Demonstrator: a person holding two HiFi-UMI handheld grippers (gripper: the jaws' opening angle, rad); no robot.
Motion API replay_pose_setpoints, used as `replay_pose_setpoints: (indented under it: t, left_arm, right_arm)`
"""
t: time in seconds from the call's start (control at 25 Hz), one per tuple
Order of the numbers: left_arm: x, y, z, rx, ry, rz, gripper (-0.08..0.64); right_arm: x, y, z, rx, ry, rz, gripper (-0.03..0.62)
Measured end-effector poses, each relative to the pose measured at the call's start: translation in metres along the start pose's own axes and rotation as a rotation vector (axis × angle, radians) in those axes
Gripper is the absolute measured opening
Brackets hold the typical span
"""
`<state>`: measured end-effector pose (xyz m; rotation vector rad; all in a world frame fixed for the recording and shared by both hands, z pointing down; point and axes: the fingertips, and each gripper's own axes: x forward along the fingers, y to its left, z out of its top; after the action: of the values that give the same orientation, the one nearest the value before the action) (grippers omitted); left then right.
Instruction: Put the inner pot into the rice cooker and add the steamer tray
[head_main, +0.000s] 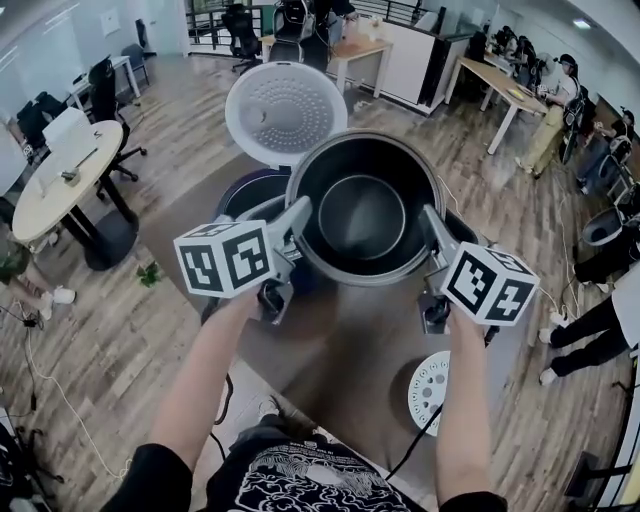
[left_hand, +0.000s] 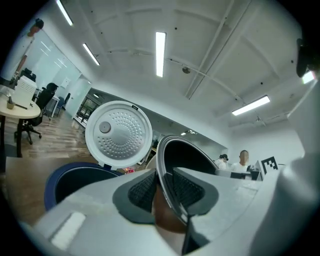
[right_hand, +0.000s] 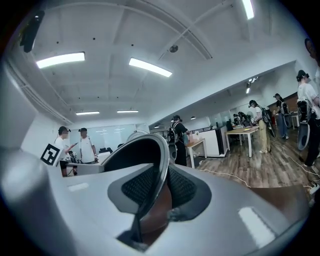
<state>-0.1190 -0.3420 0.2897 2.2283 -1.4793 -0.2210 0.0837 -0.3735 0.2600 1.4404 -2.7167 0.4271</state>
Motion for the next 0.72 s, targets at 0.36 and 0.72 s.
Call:
replay_pose_setpoints:
  t: [0.36, 0.72]
  left_arm:
    - [-0.039, 0.054, 0.05, -0.003, -0.08, 0.072, 0.107]
    - [-0.069, 0.136, 0.059, -0.01, -0.067, 0.135, 0.1]
  right_arm:
    - [0.051, 0.065, 0.015, -0.011, -0.003, 0.093, 0.089]
    - [0.115, 0.124, -0.026, 0.03, 0.059, 0.135, 0.094]
